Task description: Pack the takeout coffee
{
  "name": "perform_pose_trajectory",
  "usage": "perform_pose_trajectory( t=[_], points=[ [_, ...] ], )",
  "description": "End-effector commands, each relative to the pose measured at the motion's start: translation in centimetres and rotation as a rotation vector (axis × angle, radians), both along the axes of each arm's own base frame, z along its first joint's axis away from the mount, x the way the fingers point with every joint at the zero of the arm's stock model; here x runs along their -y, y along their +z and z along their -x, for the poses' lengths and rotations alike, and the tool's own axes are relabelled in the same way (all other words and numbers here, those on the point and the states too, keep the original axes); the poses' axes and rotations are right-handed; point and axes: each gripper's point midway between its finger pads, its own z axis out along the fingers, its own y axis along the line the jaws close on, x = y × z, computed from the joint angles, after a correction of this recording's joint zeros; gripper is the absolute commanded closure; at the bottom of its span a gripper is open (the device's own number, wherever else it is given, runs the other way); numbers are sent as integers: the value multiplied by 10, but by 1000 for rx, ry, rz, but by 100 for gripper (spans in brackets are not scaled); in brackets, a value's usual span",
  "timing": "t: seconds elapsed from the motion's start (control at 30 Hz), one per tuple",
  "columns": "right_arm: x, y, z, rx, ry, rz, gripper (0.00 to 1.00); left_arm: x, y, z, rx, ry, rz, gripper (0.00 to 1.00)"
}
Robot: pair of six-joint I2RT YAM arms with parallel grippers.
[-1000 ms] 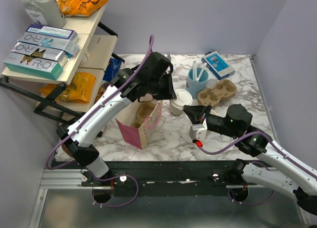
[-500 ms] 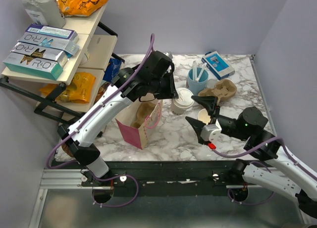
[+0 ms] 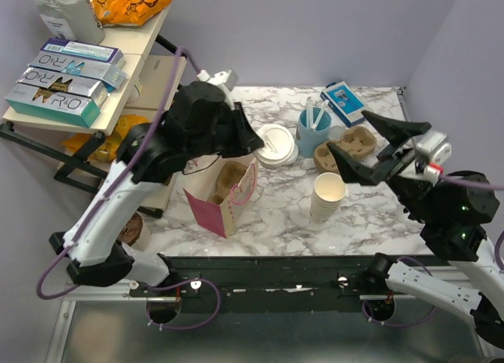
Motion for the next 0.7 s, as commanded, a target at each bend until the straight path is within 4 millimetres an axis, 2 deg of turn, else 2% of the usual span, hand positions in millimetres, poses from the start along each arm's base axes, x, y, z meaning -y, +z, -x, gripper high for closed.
perform_pose_trajectory(
  t=[0.0, 0.03, 0.07, 0.1, 0.13, 0.17, 0.2, 0.27, 0.3, 0.33, 0.4, 0.43, 0.5, 0.53, 0.57, 0.6, 0.67],
  points=[
    [-13, -42, -50, -400, -144, -32, 0, -66, 22, 14, 98, 179, 2, 100],
    [-20, -50, -56, -443, -151, 0, 0, -85, 30, 21, 131, 221, 18, 100],
    [-25, -44, -61, -472, -157, -3, 0, -95, 30, 24, 139, 243, 18, 100],
    [-44, -69, -74, -536, -164, 83, 0, -103, 25, 27, 138, 263, 16, 100],
    [-54, -75, -80, -556, -158, 115, 0, -110, 26, 30, 146, 277, 22, 100],
    [-65, -70, -80, -558, -120, 132, 1, -126, 28, 38, 157, 309, 34, 100],
    [-84, -89, -89, -600, -107, 200, 3, -131, 25, 41, 148, 323, 33, 100],
    [-101, -97, -96, -628, -77, 236, 5, -145, 25, 50, 152, 342, 55, 100],
    [-109, -95, -100, -634, -65, 248, 6, -146, 22, 53, 147, 342, 59, 100],
    [-122, -113, -111, -670, -69, 288, 7, -148, 22, 55, 149, 342, 68, 100],
    [-139, -126, -118, -695, -29, 340, 9, -154, 21, 61, 152, 341, 79, 100],
    [-152, -148, -127, -739, -28, 388, 11, -155, 21, 63, 149, 337, 81, 100],
    [-159, -168, -133, -781, -8, 452, 13, -155, 18, 65, 142, 331, 75, 100],
    [-163, -167, -139, -790, -14, 455, 14, -155, 16, 65, 137, 328, 69, 100],
    [-170, -184, -143, -830, 10, 491, 16, -153, 13, 64, 128, 325, 58, 100],
    [-171, -193, -142, -861, 16, 520, 19, -153, 12, 64, 125, 325, 53, 100],
    [-177, -201, -143, -875, 57, 550, 20, -149, 6, 61, 113, 325, 36, 100]
  ],
)
